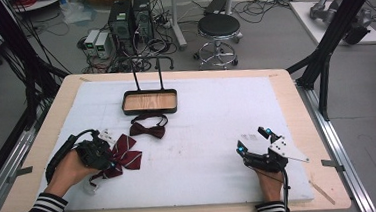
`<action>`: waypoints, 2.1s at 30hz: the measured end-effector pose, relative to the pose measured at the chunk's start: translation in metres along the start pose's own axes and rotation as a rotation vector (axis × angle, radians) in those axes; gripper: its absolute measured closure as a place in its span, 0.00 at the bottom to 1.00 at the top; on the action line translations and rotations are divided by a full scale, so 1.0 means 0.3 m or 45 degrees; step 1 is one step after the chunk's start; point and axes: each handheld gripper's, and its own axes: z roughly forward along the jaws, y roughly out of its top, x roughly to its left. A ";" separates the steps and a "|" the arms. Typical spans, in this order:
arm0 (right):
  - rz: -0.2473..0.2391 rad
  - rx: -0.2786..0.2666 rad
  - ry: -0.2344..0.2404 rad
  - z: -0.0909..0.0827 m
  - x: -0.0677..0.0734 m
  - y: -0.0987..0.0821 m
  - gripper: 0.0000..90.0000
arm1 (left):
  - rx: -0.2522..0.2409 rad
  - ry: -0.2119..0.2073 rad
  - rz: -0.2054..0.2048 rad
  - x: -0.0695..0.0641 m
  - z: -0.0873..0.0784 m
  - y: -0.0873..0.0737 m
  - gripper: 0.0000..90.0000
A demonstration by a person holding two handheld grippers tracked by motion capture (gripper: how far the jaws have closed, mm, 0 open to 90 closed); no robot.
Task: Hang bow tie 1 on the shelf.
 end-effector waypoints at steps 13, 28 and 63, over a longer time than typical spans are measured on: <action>0.000 0.000 -0.002 0.000 0.001 0.000 0.10 | -0.050 0.016 0.006 -0.004 -0.004 -0.015 0.75; 0.000 -0.002 -0.003 -0.001 0.001 0.000 0.10 | -0.258 0.041 -0.020 0.019 -0.053 -0.030 0.75; -0.011 -0.009 -0.001 0.000 0.000 0.000 0.10 | -0.852 0.203 -0.087 0.075 -0.198 0.017 0.75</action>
